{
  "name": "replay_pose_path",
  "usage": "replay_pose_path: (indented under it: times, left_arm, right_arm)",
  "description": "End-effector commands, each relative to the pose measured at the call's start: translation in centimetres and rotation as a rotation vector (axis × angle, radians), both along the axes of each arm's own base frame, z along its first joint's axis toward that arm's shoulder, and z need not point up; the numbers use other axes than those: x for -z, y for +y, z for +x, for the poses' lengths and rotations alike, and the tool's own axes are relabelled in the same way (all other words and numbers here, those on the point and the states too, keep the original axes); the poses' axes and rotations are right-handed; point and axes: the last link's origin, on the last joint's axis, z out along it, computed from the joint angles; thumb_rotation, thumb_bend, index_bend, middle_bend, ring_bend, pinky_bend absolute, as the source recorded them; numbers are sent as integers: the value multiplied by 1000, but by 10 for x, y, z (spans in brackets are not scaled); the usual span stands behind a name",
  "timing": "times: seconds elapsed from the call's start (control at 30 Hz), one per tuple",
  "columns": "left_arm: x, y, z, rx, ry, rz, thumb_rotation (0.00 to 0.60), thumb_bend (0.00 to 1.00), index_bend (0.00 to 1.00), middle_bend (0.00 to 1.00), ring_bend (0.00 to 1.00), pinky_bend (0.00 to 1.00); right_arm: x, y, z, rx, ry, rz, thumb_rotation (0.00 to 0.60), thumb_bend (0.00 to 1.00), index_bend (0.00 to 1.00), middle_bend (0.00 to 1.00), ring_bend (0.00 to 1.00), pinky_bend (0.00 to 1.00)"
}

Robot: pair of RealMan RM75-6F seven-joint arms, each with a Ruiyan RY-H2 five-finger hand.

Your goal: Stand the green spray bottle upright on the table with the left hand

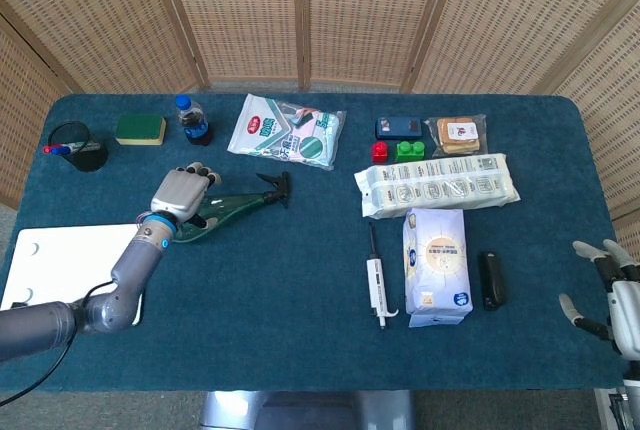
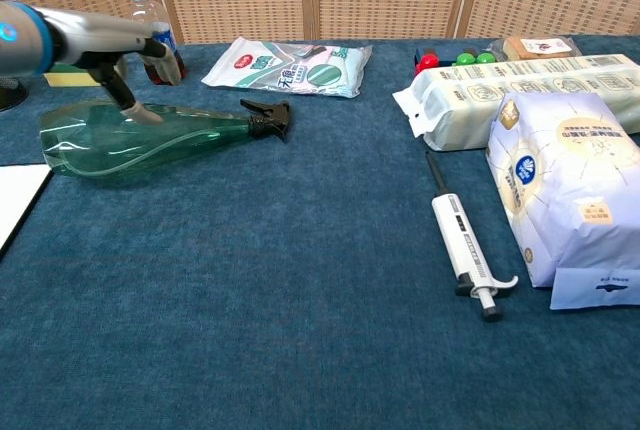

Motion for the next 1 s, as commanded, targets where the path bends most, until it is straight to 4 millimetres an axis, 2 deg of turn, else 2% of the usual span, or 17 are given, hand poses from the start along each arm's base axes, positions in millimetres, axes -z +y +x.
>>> replay_pose_path:
  times: [0.03, 0.3, 0.77, 0.93, 1.0]
  left_arm:
    - [10, 4, 9, 7, 10, -11, 468, 293, 230, 212, 146, 280]
    - [35, 14, 26, -12, 38, -25, 470, 294, 226, 210, 146, 290]
    - [66, 25, 33, -60, 66, -70, 469, 293, 235, 211, 151, 303]
    - [73, 25, 35, -55, 88, -79, 469, 295, 277, 267, 201, 341]
    - [75, 24, 37, -52, 90, -81, 498, 302, 301, 289, 234, 368]
  right_arm:
    - [-1, 1, -1, 2, -1, -1, 600, 348, 195, 295, 117, 195]
    - [-5, 7, -6, 16, -7, -13, 600, 349, 195, 294, 117, 195]
    - [-10, 15, -11, 32, -27, -36, 600, 351, 195, 294, 118, 196]
    - [-11, 16, -10, 26, -29, -46, 600, 348, 194, 294, 120, 203]
    - [-12, 16, -10, 26, -32, -48, 600, 348, 194, 294, 122, 207]
